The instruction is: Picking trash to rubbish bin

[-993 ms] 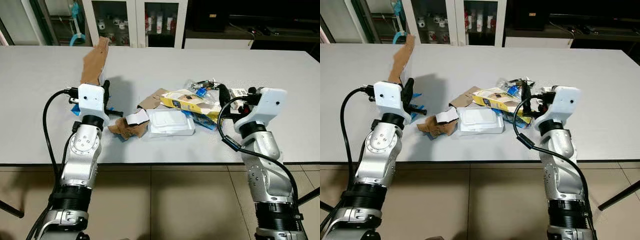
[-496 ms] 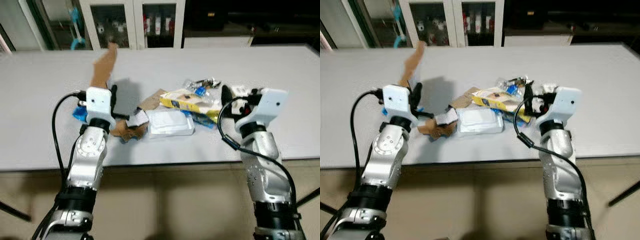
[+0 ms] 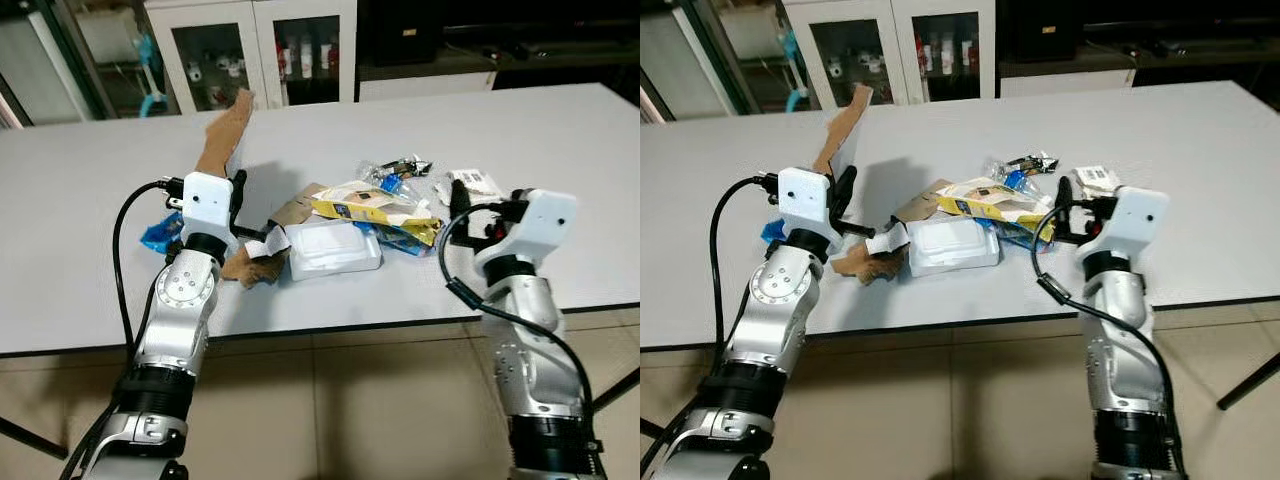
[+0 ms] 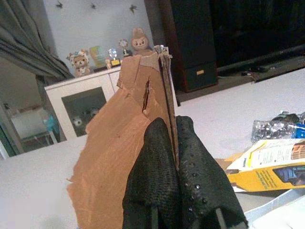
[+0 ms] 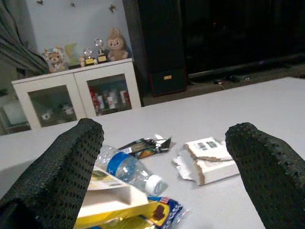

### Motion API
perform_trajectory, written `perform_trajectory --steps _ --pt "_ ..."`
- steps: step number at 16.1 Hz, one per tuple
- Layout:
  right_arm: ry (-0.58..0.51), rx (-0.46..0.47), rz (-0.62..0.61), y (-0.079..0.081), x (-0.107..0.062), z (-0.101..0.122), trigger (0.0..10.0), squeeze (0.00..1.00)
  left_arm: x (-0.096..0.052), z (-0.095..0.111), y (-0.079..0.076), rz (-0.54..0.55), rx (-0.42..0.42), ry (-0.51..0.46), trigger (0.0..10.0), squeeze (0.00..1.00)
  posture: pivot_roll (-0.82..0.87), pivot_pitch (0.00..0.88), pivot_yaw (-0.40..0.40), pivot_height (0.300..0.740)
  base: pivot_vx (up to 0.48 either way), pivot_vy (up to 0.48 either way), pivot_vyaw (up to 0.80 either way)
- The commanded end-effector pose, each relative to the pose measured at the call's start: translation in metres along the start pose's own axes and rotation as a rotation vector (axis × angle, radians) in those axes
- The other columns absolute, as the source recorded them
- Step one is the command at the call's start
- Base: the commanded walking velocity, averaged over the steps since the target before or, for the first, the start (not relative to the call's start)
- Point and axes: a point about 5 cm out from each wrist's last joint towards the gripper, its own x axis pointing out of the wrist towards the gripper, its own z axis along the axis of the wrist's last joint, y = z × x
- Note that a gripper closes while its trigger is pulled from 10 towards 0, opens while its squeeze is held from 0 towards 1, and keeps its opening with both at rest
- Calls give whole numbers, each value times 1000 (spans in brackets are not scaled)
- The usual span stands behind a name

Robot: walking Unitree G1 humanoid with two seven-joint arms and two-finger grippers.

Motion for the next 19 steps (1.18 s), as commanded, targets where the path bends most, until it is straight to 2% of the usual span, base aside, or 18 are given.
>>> perform_trajectory --steps 1,5,19 --pt "-21 -3 18 2 3 6 10000 0 -1 0 5 29 -7 -4 10000 0 -68 0 32 740 0 0 0" --pt "-15 -4 20 0 7 6 10000 0 -2 0 10 76 -3 -3 10000 0 -50 0 19 740 0 0 0" --pt "13 3 32 4 7 1 10000 0 -6 -2 20 101 48 19 10000 0 -33 24 8 740 0 0 0"
